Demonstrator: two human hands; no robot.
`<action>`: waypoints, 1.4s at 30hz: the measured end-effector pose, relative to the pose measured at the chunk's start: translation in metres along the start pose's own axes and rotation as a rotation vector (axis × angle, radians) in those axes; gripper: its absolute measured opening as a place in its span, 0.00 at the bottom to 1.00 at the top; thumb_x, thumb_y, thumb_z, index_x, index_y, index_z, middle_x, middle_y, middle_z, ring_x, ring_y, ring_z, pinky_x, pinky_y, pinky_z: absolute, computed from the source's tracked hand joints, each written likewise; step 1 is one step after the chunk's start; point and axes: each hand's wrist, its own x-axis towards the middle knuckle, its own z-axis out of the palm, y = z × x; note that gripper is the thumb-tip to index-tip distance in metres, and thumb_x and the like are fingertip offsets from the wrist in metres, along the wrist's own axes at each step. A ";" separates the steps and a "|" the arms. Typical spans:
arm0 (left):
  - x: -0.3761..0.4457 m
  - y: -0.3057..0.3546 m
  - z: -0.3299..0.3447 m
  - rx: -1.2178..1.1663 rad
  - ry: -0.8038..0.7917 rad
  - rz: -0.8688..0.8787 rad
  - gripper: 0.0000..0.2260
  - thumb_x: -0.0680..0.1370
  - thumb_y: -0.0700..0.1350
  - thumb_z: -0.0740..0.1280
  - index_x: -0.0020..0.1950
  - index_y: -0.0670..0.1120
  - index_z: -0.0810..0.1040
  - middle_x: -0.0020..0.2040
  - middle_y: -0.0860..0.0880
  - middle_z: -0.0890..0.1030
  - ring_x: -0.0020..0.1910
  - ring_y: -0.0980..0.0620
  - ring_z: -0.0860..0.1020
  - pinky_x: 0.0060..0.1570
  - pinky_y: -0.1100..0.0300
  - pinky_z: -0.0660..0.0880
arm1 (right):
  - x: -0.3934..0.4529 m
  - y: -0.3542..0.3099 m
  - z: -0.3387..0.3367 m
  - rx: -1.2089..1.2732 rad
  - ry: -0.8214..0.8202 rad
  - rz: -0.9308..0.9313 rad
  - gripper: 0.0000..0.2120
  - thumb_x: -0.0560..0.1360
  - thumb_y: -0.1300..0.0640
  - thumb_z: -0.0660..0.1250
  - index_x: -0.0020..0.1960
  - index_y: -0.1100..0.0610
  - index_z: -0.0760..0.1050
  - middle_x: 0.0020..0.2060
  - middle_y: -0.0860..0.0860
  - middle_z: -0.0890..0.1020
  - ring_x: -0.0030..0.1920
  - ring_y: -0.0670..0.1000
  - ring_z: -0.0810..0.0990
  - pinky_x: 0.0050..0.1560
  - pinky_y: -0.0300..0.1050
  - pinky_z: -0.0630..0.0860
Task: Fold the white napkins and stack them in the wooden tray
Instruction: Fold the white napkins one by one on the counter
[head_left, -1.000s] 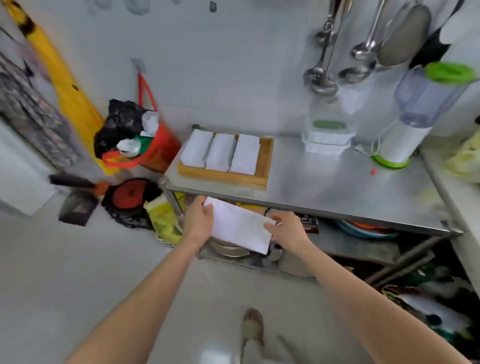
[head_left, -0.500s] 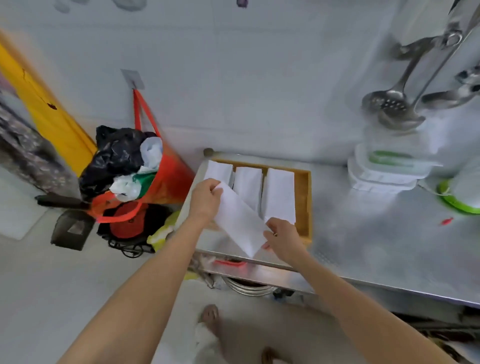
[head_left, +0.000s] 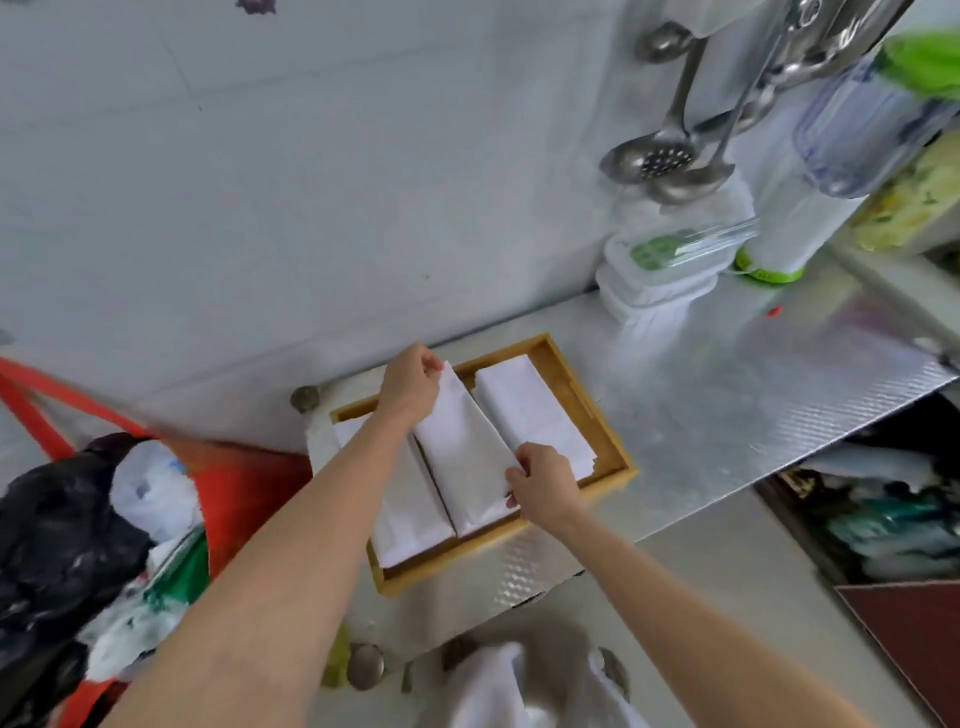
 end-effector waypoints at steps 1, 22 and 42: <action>0.003 -0.002 0.003 0.002 -0.026 0.003 0.04 0.79 0.39 0.61 0.49 0.43 0.75 0.51 0.42 0.80 0.50 0.43 0.77 0.44 0.58 0.70 | 0.000 -0.001 0.005 -0.014 0.008 0.011 0.09 0.78 0.64 0.58 0.40 0.57 0.71 0.35 0.52 0.78 0.37 0.53 0.81 0.28 0.36 0.72; -0.004 0.035 0.010 0.232 -0.104 0.394 0.13 0.77 0.40 0.66 0.62 0.43 0.74 0.62 0.43 0.72 0.61 0.45 0.72 0.60 0.55 0.69 | -0.008 0.014 -0.027 -0.534 0.250 -0.079 0.12 0.80 0.46 0.58 0.45 0.55 0.67 0.32 0.49 0.73 0.30 0.50 0.72 0.26 0.40 0.65; -0.422 0.424 0.428 0.931 -0.834 1.408 0.13 0.80 0.48 0.60 0.63 0.46 0.73 0.62 0.45 0.77 0.60 0.44 0.76 0.54 0.52 0.73 | -0.381 0.500 -0.333 -0.257 0.722 0.865 0.09 0.78 0.51 0.59 0.51 0.57 0.73 0.51 0.55 0.80 0.52 0.60 0.79 0.42 0.45 0.68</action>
